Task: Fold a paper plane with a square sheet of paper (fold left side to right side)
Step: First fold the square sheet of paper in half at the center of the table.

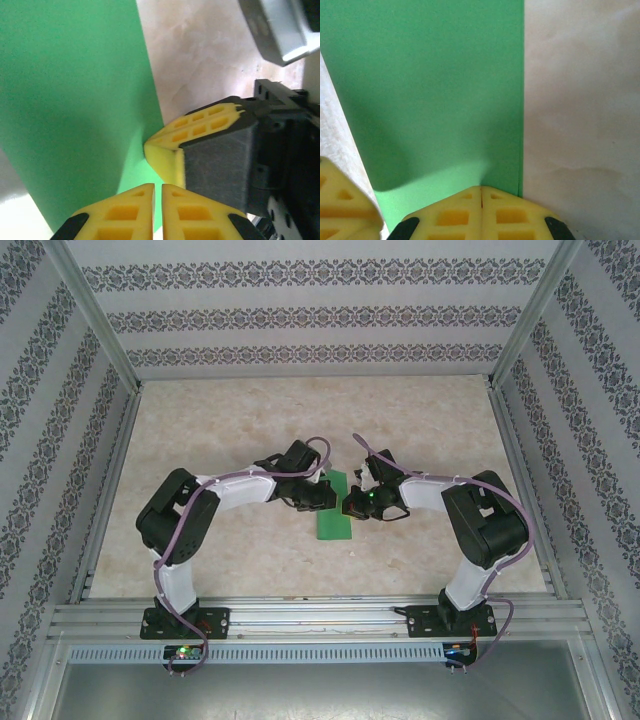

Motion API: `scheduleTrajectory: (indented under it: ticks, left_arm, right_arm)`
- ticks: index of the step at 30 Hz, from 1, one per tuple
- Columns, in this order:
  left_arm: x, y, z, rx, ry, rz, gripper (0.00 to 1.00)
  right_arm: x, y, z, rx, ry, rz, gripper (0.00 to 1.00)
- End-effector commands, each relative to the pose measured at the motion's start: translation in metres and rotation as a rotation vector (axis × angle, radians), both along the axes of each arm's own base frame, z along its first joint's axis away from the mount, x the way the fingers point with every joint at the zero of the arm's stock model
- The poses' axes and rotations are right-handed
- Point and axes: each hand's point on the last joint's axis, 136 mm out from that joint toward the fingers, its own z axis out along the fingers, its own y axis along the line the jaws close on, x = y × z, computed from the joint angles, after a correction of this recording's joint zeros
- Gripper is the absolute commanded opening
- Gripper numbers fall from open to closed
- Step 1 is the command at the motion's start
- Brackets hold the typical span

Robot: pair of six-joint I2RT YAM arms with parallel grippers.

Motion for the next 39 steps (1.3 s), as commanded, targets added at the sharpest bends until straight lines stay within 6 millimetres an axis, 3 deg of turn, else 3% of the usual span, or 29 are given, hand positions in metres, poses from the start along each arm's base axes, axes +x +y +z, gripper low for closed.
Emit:
scheduleTrajectory:
  ticks: [1,12,23,28,32,39]
  left_arm:
    - [0.007,0.001,-0.008,-0.018,0.004,0.017,0.13]
    - [0.002,0.028,-0.045,0.041,0.064,0.091,0.12]
    - [-0.009,0.064,-0.062,0.072,0.105,0.161,0.11]
    - [-0.010,0.080,-0.055,0.075,0.095,0.180,0.09]
    - [-0.006,0.079,-0.038,0.058,0.054,0.169,0.08]
    - [0.002,0.046,-0.005,-0.028,0.000,0.113,0.05]
  right_arm:
    - [-0.024,-0.026,-0.039,-0.171,0.103,-0.006,0.00]
    - [-0.028,-0.034,-0.044,-0.224,0.117,0.009,0.00]
    - [-0.032,-0.046,-0.049,-0.267,0.135,0.010,0.00]
    - [-0.031,-0.046,-0.047,-0.260,0.131,0.008,0.00]
    - [-0.030,-0.043,-0.045,-0.244,0.128,0.010,0.00]
    - [-0.028,-0.041,-0.043,-0.238,0.122,0.007,0.00]
